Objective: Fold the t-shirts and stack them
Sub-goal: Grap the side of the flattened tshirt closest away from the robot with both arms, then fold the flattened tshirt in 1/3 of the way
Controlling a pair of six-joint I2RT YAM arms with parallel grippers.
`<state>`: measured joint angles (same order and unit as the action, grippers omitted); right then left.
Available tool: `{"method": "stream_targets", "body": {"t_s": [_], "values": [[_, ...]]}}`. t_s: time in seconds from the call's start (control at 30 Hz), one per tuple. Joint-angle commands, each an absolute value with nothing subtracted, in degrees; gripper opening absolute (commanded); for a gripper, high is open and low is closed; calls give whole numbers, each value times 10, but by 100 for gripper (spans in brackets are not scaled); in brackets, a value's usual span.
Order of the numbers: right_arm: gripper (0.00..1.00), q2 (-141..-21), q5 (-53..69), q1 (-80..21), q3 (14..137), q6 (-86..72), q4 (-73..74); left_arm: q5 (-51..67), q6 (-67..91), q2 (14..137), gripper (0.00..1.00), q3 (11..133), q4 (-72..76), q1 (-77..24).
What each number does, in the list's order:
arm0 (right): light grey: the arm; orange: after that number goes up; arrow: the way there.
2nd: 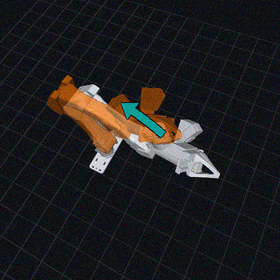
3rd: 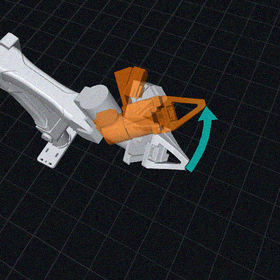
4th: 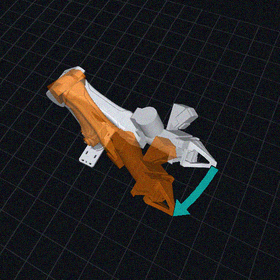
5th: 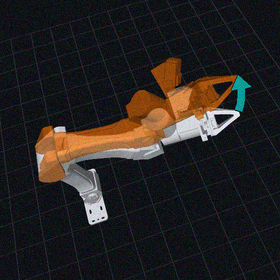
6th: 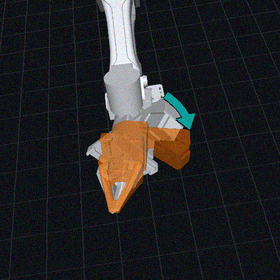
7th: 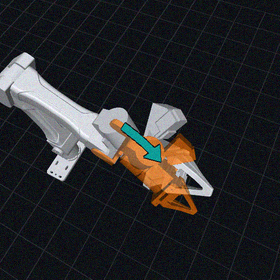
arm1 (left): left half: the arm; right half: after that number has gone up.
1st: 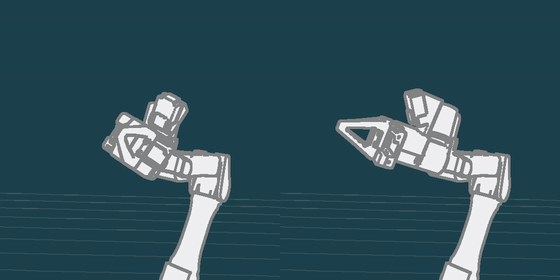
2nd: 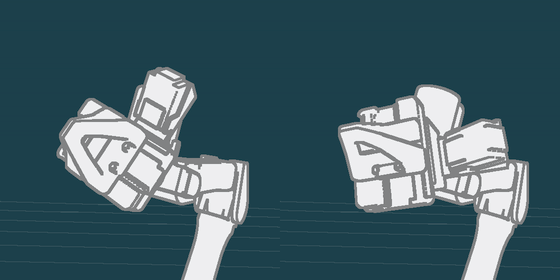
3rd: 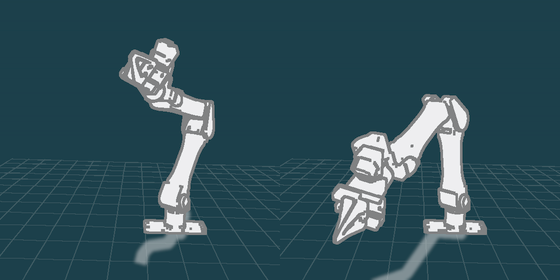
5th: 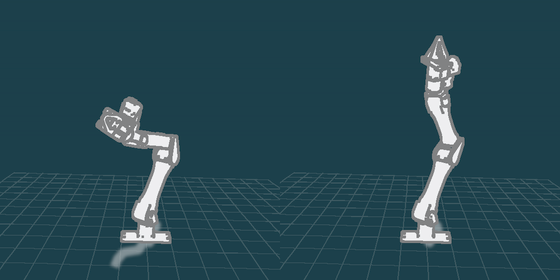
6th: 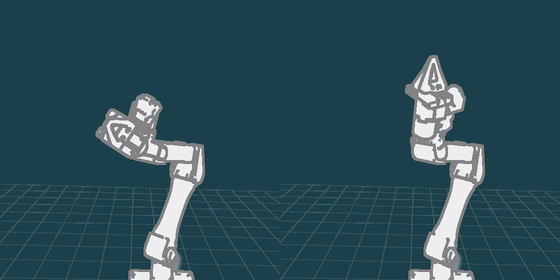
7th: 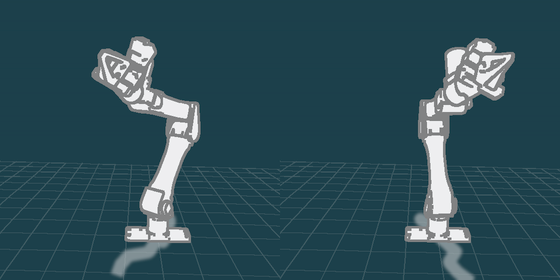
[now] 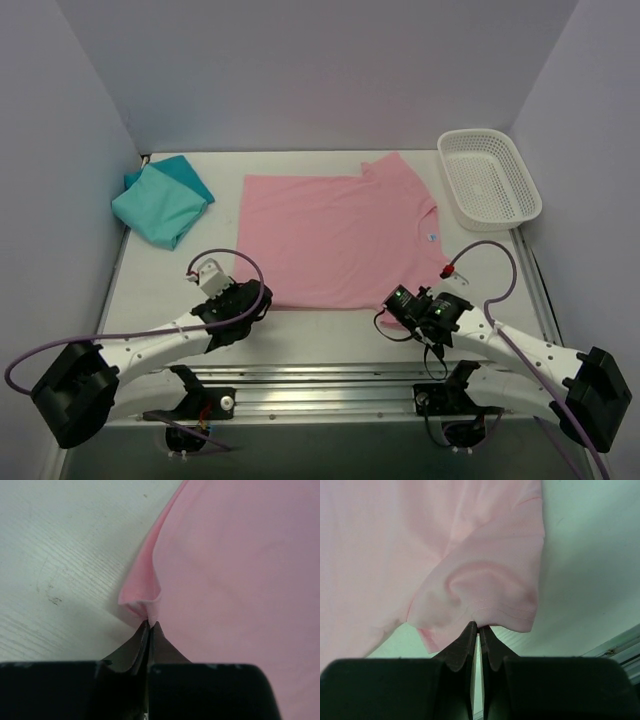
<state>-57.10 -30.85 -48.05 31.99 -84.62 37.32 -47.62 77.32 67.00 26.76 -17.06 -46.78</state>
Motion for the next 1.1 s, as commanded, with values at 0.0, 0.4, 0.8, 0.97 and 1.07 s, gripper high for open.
{"method": "stream_targets", "body": {"t_s": [0.0, 0.4, 0.8, 0.97, 1.07], "values": [[0, -570, -353, -483, 348, -857, 412, -495, 752, 622, 2, 277, -219, -470], [0, -676, -432, -473, 475, -806, 388, -514, 677, 601, 2, 340, -210, -465], [0, -815, -478, -410, 605, -726, 367, -483, 659, 641, 2, 345, -156, -393], [0, -859, -475, -374, 631, -697, 343, -440, 615, 655, 2, 339, -102, -344], [0, -881, -472, -355, 643, -679, 327, -439, 600, 670, 2, 346, -84, -331]]}}
